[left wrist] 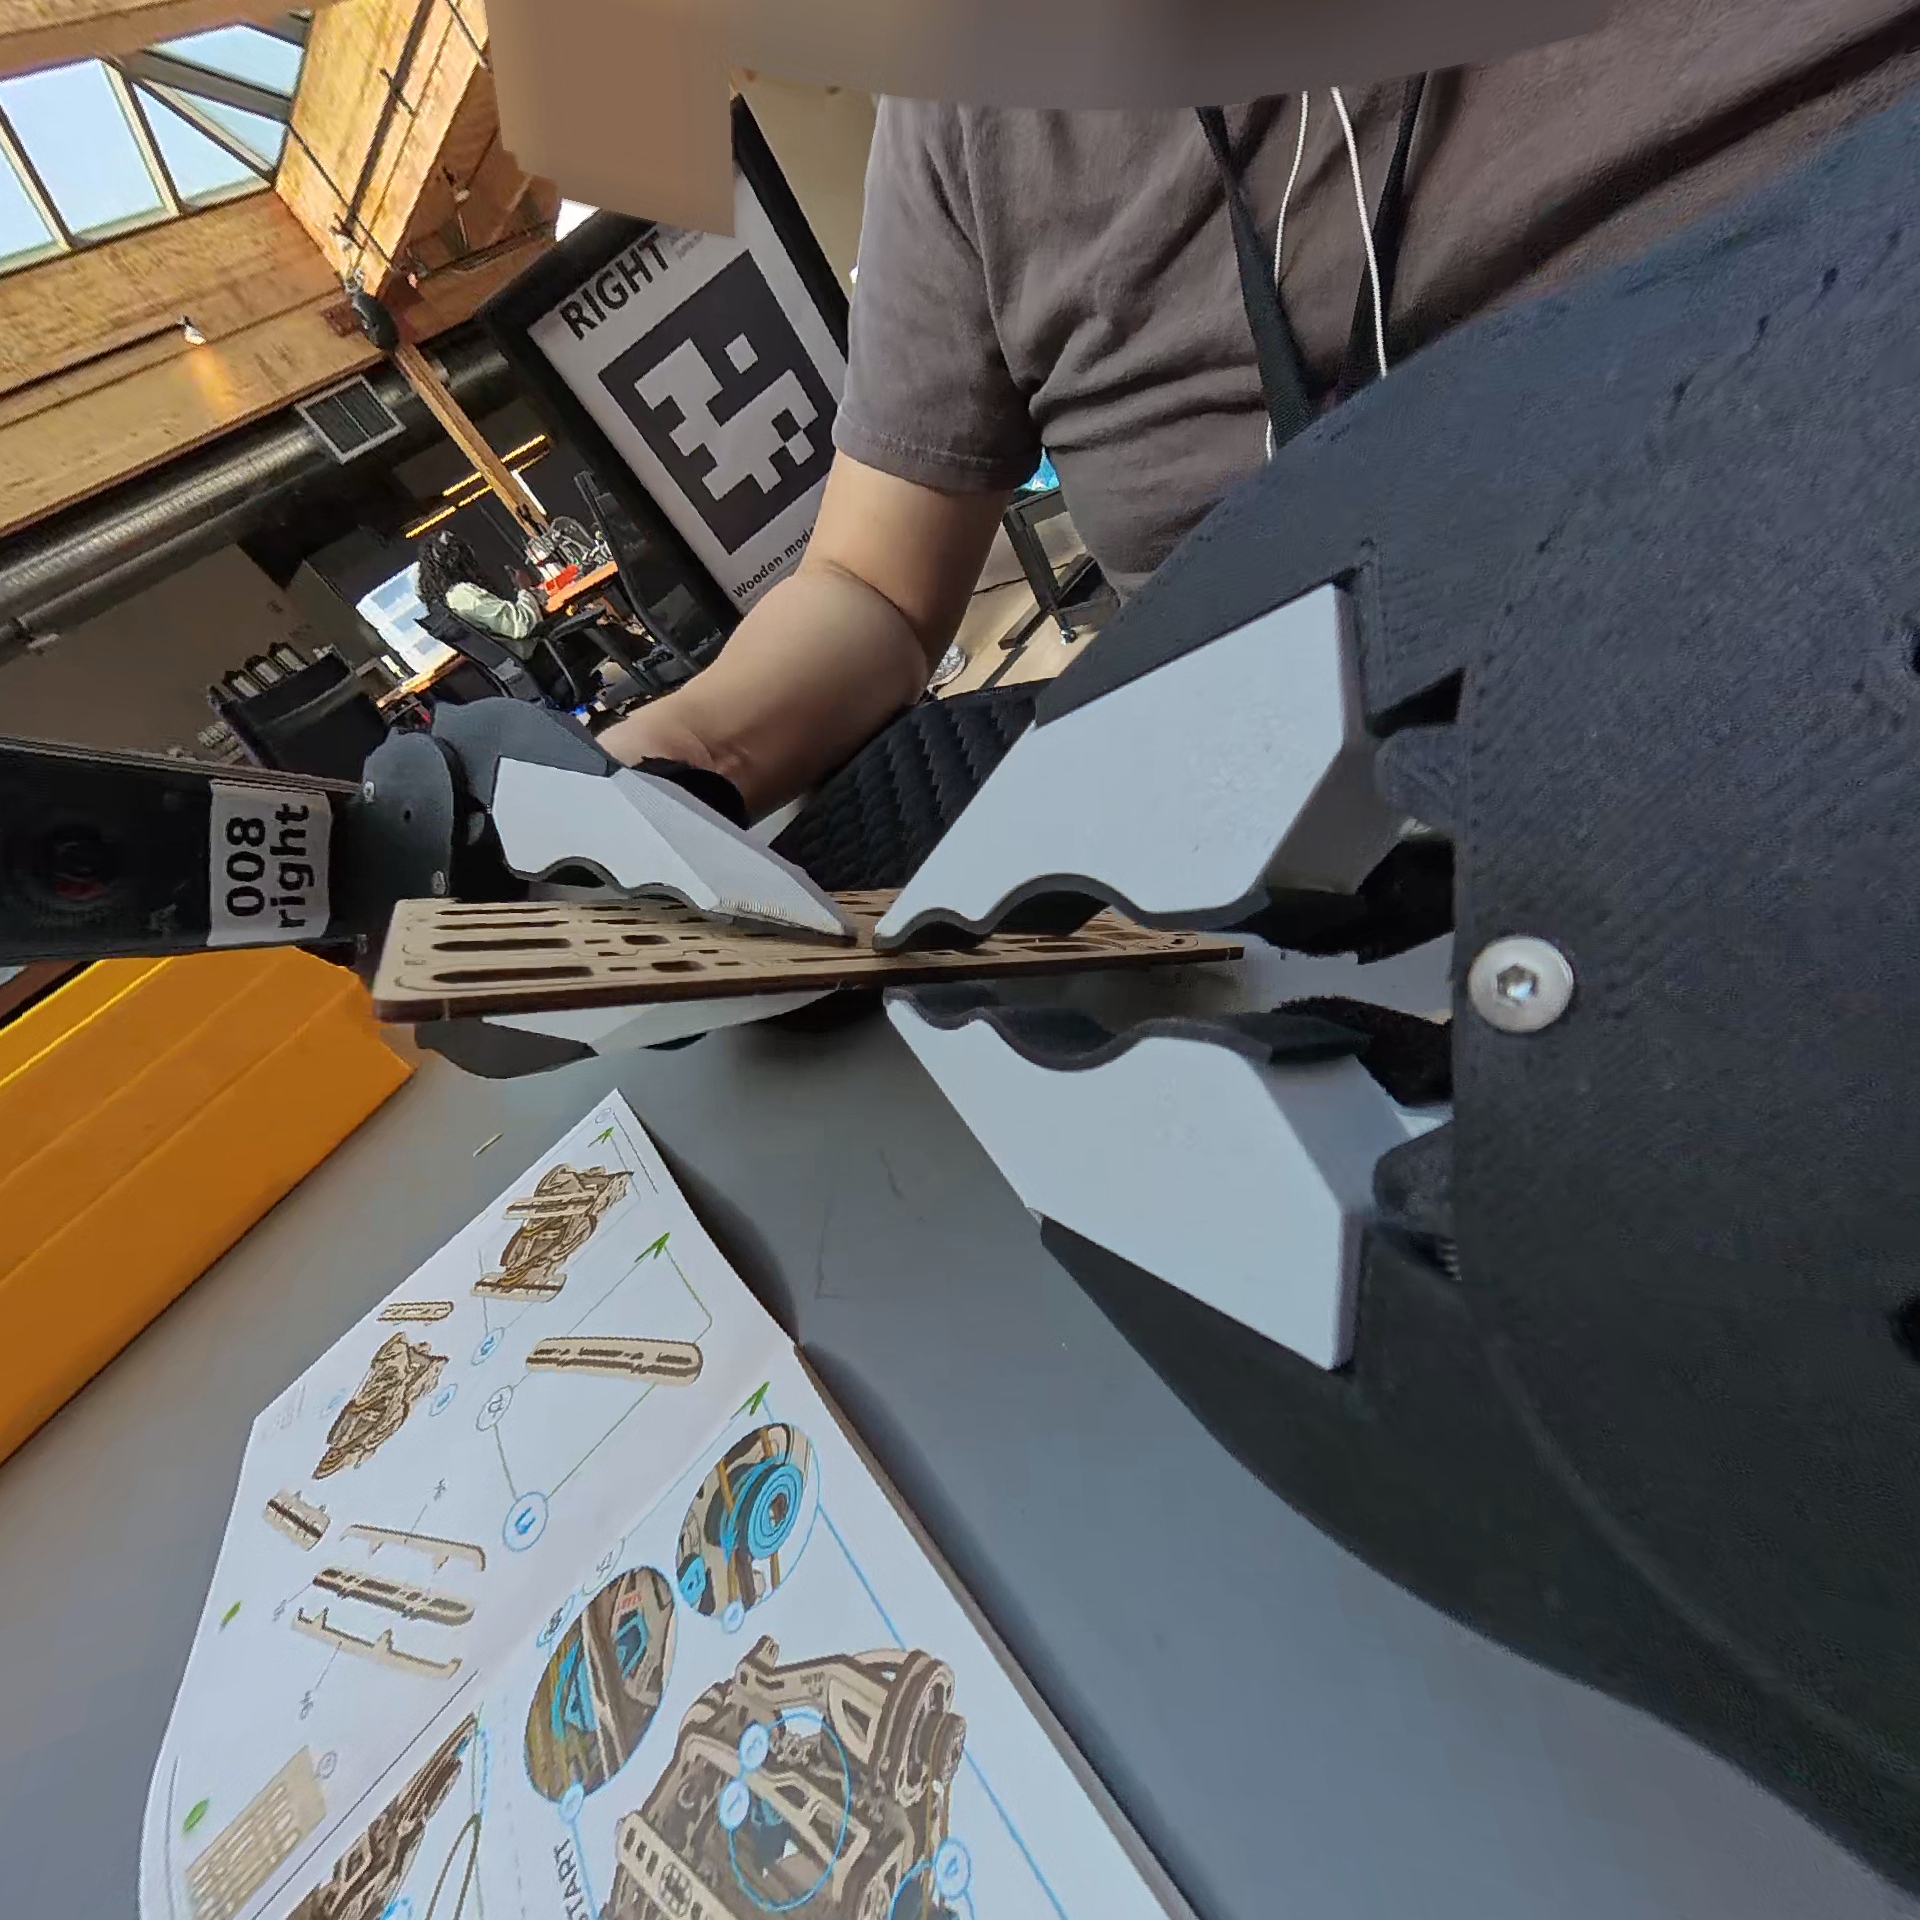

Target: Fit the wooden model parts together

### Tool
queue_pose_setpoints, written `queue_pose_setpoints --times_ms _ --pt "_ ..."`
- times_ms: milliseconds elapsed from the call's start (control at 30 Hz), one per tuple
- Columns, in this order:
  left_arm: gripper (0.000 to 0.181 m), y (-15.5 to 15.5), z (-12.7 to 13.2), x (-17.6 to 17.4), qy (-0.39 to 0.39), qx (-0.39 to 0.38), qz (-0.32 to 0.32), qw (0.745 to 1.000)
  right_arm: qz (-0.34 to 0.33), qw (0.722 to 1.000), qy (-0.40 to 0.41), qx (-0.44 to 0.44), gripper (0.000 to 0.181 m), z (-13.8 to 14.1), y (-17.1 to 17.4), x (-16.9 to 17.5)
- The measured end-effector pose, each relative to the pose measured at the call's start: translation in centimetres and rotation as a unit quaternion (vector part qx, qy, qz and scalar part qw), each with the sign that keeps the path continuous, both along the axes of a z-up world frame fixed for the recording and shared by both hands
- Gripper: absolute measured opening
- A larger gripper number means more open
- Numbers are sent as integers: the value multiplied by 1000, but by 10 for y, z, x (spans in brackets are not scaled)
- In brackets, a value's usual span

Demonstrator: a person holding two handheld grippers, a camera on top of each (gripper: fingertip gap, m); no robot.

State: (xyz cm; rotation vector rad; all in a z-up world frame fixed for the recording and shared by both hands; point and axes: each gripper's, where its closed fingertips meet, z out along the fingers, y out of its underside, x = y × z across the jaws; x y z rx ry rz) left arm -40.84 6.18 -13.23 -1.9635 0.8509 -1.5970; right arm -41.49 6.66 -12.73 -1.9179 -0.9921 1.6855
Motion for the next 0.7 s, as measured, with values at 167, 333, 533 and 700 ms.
queue_pose_setpoints --times_ms 167,333,533,700 --pt "2 -1 -2 0 10 10 -2 1000 0 1000 -10 6 2 -3 -1 -1" --pt "2 -1 -3 0 43 39 10 998 0 1000 -10 2 1 -2 -1 -1" --pt "2 -4 -2 -1 45 27 4 999 3 1000 -12 8 2 -3 -2 -1" --pt "3 1 11 1 -22 -4 12 1000 25 999 -17 30 2 -2 -11 -5"
